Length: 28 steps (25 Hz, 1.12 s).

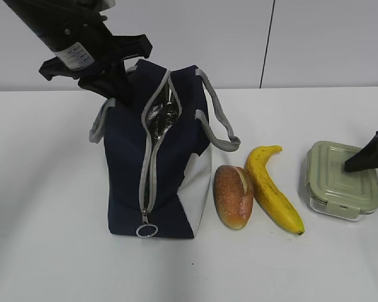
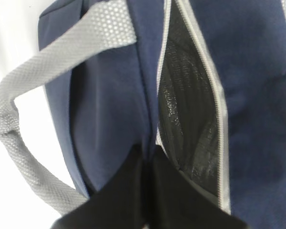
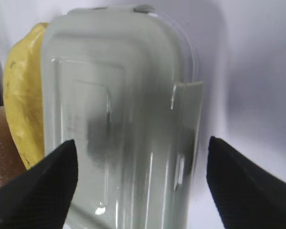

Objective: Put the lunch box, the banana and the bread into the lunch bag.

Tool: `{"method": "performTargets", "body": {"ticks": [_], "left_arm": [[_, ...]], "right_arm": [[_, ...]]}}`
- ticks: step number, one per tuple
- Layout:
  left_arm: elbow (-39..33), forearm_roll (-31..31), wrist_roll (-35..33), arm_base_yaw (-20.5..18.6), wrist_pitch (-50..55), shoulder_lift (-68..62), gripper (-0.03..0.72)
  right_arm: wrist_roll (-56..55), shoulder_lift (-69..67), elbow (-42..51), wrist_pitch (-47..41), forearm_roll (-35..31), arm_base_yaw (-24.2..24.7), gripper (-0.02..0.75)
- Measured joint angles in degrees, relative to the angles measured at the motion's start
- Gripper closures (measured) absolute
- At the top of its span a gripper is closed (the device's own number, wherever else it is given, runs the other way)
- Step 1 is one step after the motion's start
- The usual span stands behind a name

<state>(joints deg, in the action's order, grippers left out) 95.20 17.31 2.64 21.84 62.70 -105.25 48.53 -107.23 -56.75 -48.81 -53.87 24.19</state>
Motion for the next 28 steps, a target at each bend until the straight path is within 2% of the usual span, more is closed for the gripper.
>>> {"method": "performTargets", "body": {"ticks": [9,17,20,25,28], "left_arm": [[0.0,0.0,0.0,0.0,0.05,0.0,0.688],[0.0,-0.05,0.0,0.0,0.28,0.0,0.688],[0.0,-0.05,0.0,0.0,0.28,0.0,0.688],[0.0,-0.09,0.0,0.0,0.28,0.0,0.688],[0.0,-0.09,0.0,0.0,0.28,0.0,0.688]], "right_arm": [[0.21,-4.76,-2.98,-4.07,0.21,0.0,0.115],[0.99,-6.29,-3.25,-5.65,-1.48,0.1,0.155],[0.99,-6.37,-3.29,-6.58,-2.14,0.1,0.205],[1.01,-6.42,-3.29,-9.74,-3.83,0.1,0.355],[1.4,-6.64,-3.29,-10.41,-5.83,0.1,0.365]]}}
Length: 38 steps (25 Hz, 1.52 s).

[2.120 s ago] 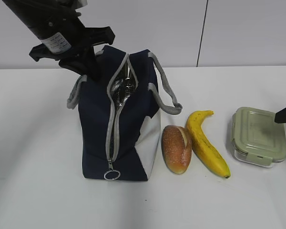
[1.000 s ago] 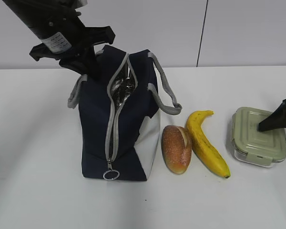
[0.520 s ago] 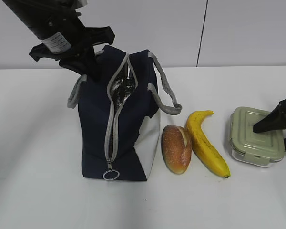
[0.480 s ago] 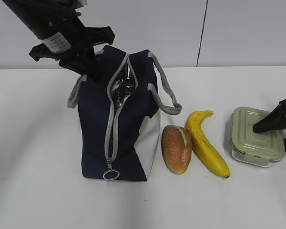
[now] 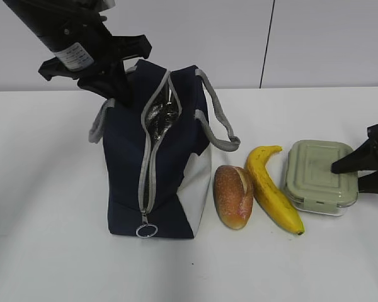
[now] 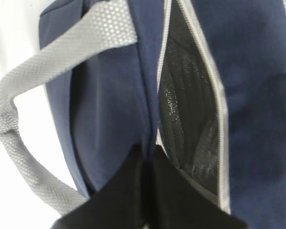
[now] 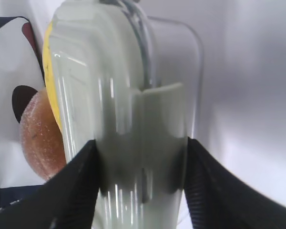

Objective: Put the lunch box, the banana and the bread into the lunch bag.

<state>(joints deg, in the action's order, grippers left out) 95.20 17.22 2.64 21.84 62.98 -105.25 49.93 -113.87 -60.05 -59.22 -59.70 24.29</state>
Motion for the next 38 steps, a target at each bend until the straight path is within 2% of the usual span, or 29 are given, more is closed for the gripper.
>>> {"method": "performTargets", "body": {"ticks": [5,11,15,19,28,34,38], "left_arm": [[0.0,0.0,-0.01,0.0,-0.11,0.0,0.689],[0.0,0.41,-0.01,0.0,-0.3,0.0,0.69],[0.0,2.14,-0.07,0.0,-0.47,0.0,0.691],[0.0,3.62,-0.73,0.0,-0.98,0.0,0.691],[0.0,4.58,-1.06,0.0,-1.76,0.0,0.691],[0.0,4.57,-1.06,0.0,-1.76,0.0,0.691],[0.0,4.57,-1.06,0.0,-1.76,0.0,0.691]], "right_arm": [[1.79,-0.71,0.11,-1.52,-7.79,0.0,0.366],[8.3,-0.71,0.11,-4.96,-21.47,0.0,0.366],[9.06,2.14,0.11,-4.33,-24.69,-1.19,0.366],[9.28,7.94,0.11,-4.33,-27.98,-5.58,0.366],[7.07,16.56,0.11,-6.06,-37.55,-20.78,0.367],[6.75,16.56,0.11,-3.16,-37.79,-27.16,0.368],[6.52,16.56,0.11,1.94,-34.83,-28.23,0.368]]}}
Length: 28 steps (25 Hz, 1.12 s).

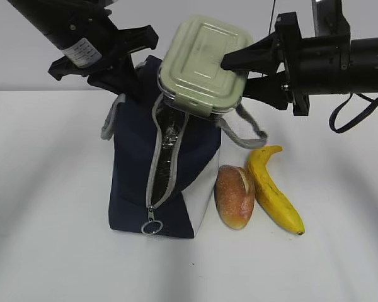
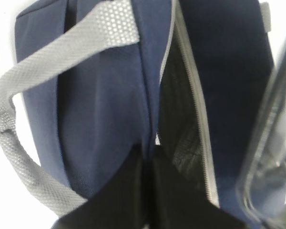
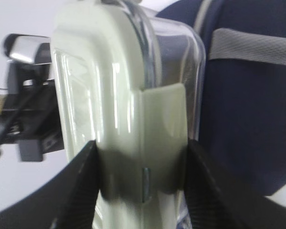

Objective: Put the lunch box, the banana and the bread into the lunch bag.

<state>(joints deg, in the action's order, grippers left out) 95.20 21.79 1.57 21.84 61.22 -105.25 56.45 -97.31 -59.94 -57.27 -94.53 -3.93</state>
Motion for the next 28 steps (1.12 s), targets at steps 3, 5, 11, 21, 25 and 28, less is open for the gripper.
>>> {"method": "performTargets", "body": {"ticks": [3,5,11,21,25,28], "left_arm": [[0.0,0.17,0.0,0.0,-0.05,0.0,0.691],[0.0,0.17,0.0,0.0,-0.05,0.0,0.691],[0.0,0.19,0.0,0.0,-0.2,0.0,0.691],[0.0,0.24,0.0,0.0,-0.37,0.0,0.691],[0.0,0.24,0.0,0.0,-0.45,0.0,0.691],[0.0,0.36,0.0,0.0,-0.44,0.0,0.691]], "right_arm": [[-0.09,-0.14,0.0,3.01,1.81,-0.12,0.368],[-0.46,-0.61,0.0,3.4,2.95,-0.21,0.368],[-5.14,-3.14,0.0,5.07,11.23,-0.34,0.368],[-10.68,-5.25,-1.66,6.88,13.16,-3.98,0.368],[-15.27,-8.22,-5.0,7.15,13.86,-6.88,0.368],[-20.24,-9.98,-7.18,8.5,16.18,-7.83,0.368]]}}
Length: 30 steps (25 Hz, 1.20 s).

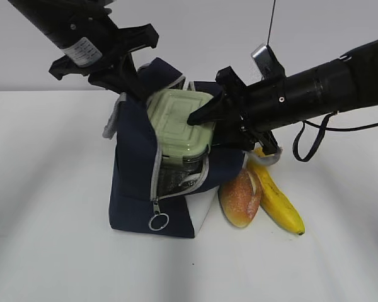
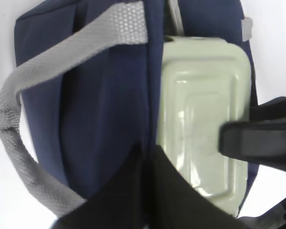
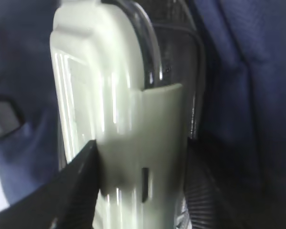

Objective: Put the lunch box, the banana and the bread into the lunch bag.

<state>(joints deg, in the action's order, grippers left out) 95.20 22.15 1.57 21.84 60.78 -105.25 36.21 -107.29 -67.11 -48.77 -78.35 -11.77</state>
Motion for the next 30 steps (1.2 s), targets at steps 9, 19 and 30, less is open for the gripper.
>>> {"method": "performTargets", "body": {"ticks": [9,19,30], "left_arm": [[0.0,0.31,-0.07,0.0,-0.02,0.0,0.691],[0.0,0.31,-0.07,0.0,0.38,0.0,0.691],[0.0,0.47,-0.21,0.0,0.44,0.0,0.691]], "right_arm": [[-6.79,-4.98,-5.33,1.13,3.06,-1.4,0.369],[-7.48,-11.36,-9.36,2.03,3.31,-2.34,0.369],[-11.18,-13.97,-9.93,3.26,9.94,-2.47,0.37]]}}
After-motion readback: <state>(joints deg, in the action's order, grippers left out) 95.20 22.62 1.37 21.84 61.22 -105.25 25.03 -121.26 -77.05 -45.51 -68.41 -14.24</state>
